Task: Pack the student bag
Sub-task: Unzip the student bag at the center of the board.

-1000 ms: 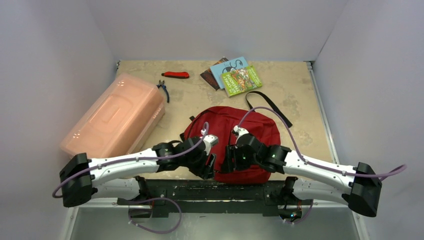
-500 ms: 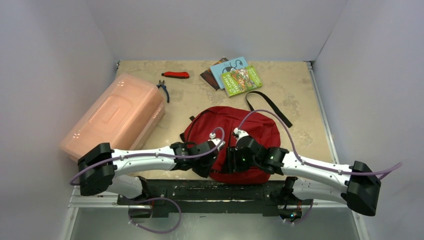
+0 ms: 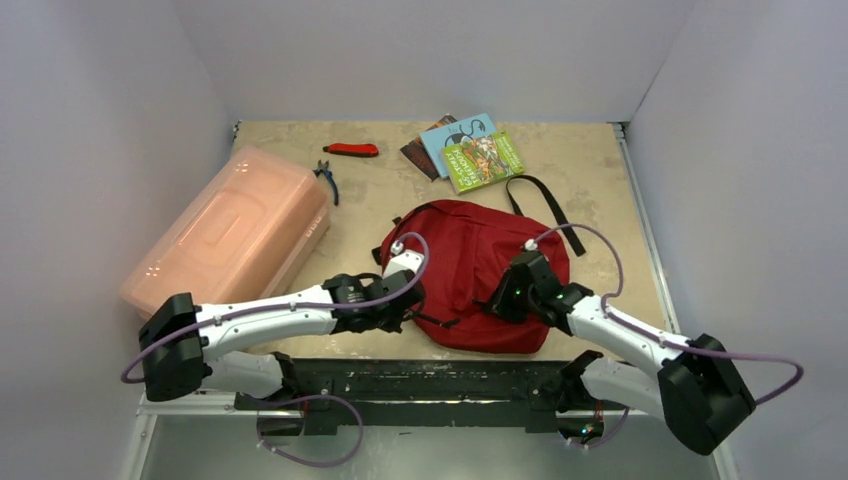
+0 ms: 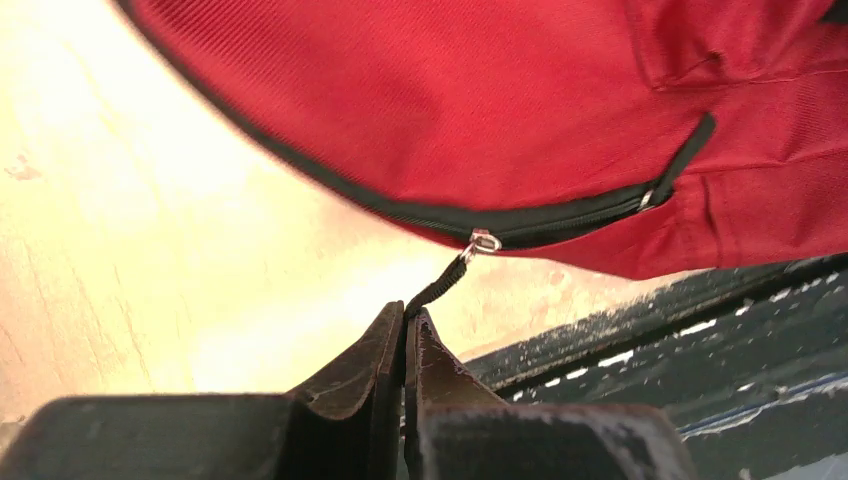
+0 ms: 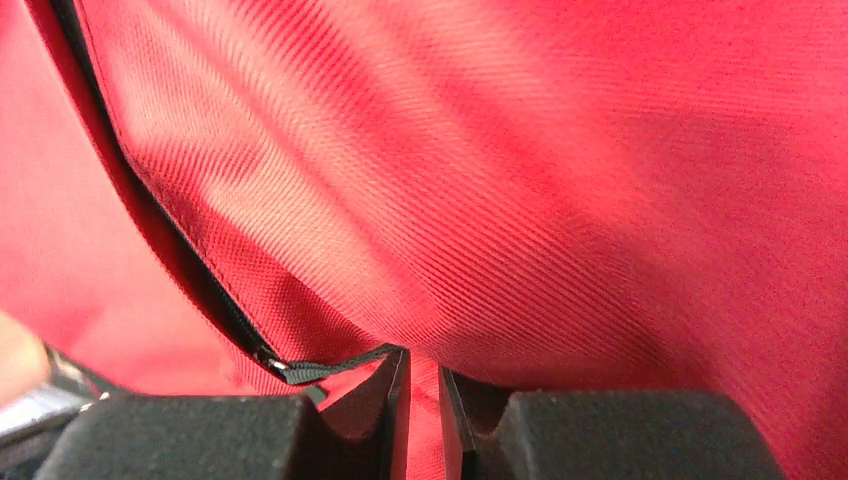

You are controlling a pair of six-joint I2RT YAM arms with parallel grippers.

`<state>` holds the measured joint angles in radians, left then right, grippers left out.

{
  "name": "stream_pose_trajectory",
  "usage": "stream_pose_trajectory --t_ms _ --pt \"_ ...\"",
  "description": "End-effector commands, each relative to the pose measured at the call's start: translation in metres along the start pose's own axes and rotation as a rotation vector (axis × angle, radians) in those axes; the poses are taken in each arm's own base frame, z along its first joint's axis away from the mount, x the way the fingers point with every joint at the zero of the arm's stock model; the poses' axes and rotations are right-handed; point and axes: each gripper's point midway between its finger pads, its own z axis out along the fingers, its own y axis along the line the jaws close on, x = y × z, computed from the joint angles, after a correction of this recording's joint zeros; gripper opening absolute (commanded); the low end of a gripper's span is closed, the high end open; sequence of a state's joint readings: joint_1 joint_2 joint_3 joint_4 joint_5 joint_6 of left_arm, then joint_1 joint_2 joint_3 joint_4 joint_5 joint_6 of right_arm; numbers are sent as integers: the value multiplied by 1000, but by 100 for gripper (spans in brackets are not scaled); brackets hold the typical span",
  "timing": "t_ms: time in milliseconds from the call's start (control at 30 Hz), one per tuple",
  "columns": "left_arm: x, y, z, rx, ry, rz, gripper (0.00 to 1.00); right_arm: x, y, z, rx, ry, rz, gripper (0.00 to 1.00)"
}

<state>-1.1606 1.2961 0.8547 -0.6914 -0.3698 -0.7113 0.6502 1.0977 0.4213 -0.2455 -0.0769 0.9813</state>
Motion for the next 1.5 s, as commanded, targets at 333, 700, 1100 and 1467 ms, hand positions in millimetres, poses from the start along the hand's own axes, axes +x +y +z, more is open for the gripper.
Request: stream_pose_trajectory --t_ms 333,700,1100,1467 --pt "-49 -56 -33 420 -128 -43 0 -12 97 -73 -287 -129 -644 56" --pt "-36 -30 -29 370 -106 -87 0 5 142 -22 -291 -169 -870 60" --pt "-32 -31 -31 392 -101 -108 0 8 157 -4 -346 -181 -948 51" --pt "-34 -30 -32 390 -111 -130 0 20 162 16 -381 -172 -988 45"
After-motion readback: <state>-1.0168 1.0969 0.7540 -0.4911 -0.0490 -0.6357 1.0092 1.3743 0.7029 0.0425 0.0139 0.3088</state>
